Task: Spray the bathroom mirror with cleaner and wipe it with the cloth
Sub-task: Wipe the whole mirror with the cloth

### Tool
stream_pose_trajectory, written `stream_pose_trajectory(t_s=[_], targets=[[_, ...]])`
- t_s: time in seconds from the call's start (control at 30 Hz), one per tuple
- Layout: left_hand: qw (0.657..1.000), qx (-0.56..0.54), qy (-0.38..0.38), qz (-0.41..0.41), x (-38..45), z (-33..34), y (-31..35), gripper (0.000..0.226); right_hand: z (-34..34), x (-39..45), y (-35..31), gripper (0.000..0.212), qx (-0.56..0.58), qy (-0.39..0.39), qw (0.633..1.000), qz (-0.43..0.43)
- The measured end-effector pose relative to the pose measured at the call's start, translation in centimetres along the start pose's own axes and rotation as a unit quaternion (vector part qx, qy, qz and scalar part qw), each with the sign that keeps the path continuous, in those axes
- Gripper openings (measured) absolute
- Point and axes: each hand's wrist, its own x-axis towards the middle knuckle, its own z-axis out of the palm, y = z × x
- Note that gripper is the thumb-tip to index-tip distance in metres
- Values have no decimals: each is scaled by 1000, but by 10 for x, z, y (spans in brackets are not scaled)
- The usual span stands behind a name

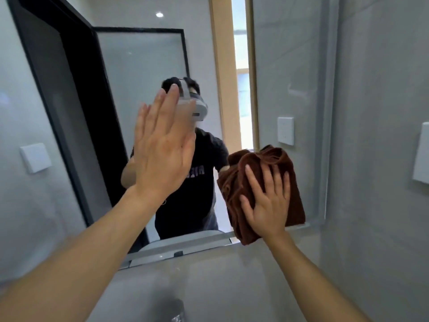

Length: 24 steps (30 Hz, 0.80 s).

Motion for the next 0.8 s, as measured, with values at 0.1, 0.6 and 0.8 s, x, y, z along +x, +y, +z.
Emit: stream_pose_trajectory(t_s=[0.1, 0.6, 0.8], targets=[[1000, 2, -5, 13, -3, -8, 0, 51, -8, 10, 28, 63, -11, 14, 996, 86], [993, 53, 62, -81, 36, -109, -107, 49, -33, 215, -151, 60, 14, 65, 995, -75], [984, 109, 46, -134, 31, -123, -155, 52, -29, 219, -145, 65, -9, 39, 963, -266]])
